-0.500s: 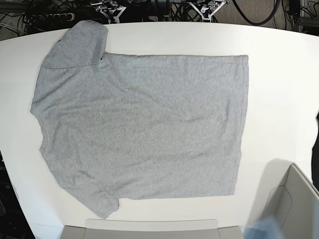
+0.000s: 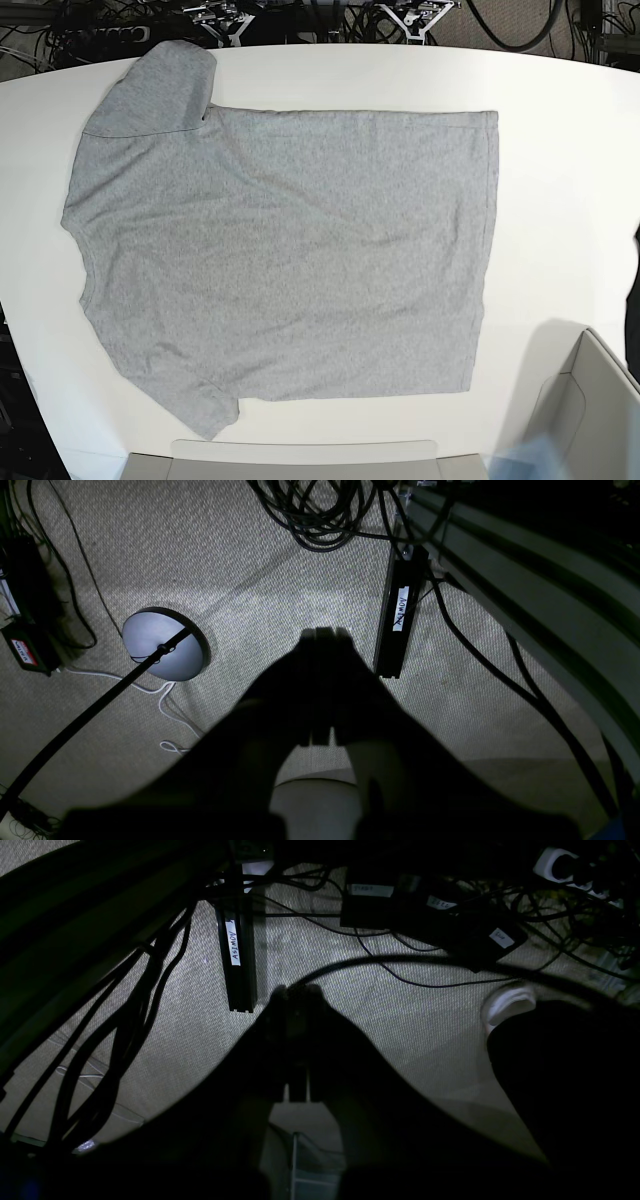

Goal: Fold the T-shirt properly

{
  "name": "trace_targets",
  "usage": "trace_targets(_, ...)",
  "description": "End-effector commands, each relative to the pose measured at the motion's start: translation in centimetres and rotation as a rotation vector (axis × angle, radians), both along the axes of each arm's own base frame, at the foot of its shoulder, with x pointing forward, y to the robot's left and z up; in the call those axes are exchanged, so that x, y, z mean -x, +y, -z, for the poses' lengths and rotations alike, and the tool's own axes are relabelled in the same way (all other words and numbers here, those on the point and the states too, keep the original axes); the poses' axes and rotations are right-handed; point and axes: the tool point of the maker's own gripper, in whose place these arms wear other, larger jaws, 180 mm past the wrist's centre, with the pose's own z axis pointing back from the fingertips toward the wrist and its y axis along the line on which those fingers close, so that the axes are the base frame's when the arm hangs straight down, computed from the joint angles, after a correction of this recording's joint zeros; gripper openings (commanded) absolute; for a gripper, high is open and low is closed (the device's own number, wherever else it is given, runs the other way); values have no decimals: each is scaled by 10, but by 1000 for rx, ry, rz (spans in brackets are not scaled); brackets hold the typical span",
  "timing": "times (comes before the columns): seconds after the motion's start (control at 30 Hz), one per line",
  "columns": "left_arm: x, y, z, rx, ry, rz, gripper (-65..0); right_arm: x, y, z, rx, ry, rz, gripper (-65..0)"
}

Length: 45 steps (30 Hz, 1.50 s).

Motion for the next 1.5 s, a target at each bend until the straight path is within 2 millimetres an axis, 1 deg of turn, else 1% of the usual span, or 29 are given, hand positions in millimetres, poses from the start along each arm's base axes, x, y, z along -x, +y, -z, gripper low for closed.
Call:
trace_targets(0.0, -3, 0, 0, -1, -8, 4, -649, -2, 1, 0, -8, -3, 5, -648)
trace_targets(0.07, -5, -1, 0, 0, -11, 3, -649, -2, 2, 0, -10, -3, 5, -648)
trace_targets(0.13, -19, 4, 0, -7, -31, 5, -649, -2, 2, 0, -10, -4, -5, -648)
trace_targets(0.2, -19, 19, -1, -31, -22, 5, -649, -3, 1, 0, -8, -4, 2, -649)
trace_targets(0.27, -18, 28, -1, -43, -18, 3, -649, -2, 0, 0, -7, -3, 4, -648)
trace_targets(0.3, -14, 33, -2, -51, -14, 2, -649, 2, -3, 0, -2, 5, 4, -648)
trace_targets(0.33, -5, 39, -2, -59, -3, 2, -649, 6, -10, 0, 7, 10, -1, -648)
trace_targets(0.37, 9, 42, -3, -64, 12, 2, -649, 16, -12, -1, 7, 26, -7, -648)
trace_targets(0.43, 25, 49, -5, -72, 15, 8, -649, 42, -12, -2, 6, 57, -6, -648)
trace_targets(0.47, 27, 56, -6, -84, -11, 13, -649, 49, -13, -2, 6, 60, 3, -648)
trace_targets(0.53, 36, 62, -10, -95, -63, 28, -649, 56, -13, -3, 3, 30, 8, -648)
trace_targets(0.6, 48, 62, -16, -97, -145, 52, -648, 72, -18, -6, 5, -14, 12, -648)
trace_targets(0.67, 57, 61, -26, -95, -241, 79, -648, 84, -16, -10, -6, -88, 13, -648)
trace_targets(0.73, 67, 58, -42, -94, -364, 114, -648, 97, -16, -20, -16, -196, 20, -648)
trace_targets(0.8, 75, 59, -64, -95, -493, 153, -648, 107, -27, -35, -10, -308, 25, -648)
trace_targets(0.87, 75, 61, -97, -96, -683, 210, -647, 113, -32, -57, -16, -460, 30, -648)
trace_targets(0.93, 71, 54, -127, -83, -850, 246, -645, 117, -36, -81, -22, -600, 32, -647)
trace_targets(0.97, 73, 52, -135, -80, -884, 254, -642, 117, -39, -92, -22, -657, 30, -647)
trace_targets(1.0, 72, 53, -133, -82, -876, 253, -636, 125, -37, -97, -26, -664, 34, -647)
trace_targets(1.03, 67, 55, -133, -87, -887, 256, -631, 128, -36, -97, -28, -656, 31, -647)
trace_targets(1.07, 64, 57, -135, -98, -902, 254, -625, 120, -39, -99, -19, -682, 37, -647)
trace_targets(1.1, 60, 61, -140, -114, -929, 252, -620, 120, -43, -101, -7, -694, 52, -647)
trace_targets(1.13, 51, 65, -144, -136, -968, 246, -616, 125, -46, -106, 10, -703, 74, -647)
trace_targets(1.17, 42, 70, -146, -157, -994, 239, -613, 123, -48, -109, 21, -722, 93, -647)
trace_targets(1.2, 39, 75, -152, -181, -1016, 230, -609, 120, -50, -114, 31, -747, 114, -647)
trace_targets(1.23, 39, 81, -161, -208, -1047, 225, -604, 115, -50, -120, 31, -783, 140, -647)
trace_targets(1.27, 33, 87, -173, -235, -1091, 231, -599, 117, -48, -129, 28, -806, 160, -647)
trace_targets(1.33, 19, 93, -201, -272, -1196, 254, -582, 106, -40, -154, 3, -899, 197, -647)
trace_targets(1.47, -2, 87, -264, -310, -1387, 299, -534, 74, -24, -224, -72, -1099, 244, -647)
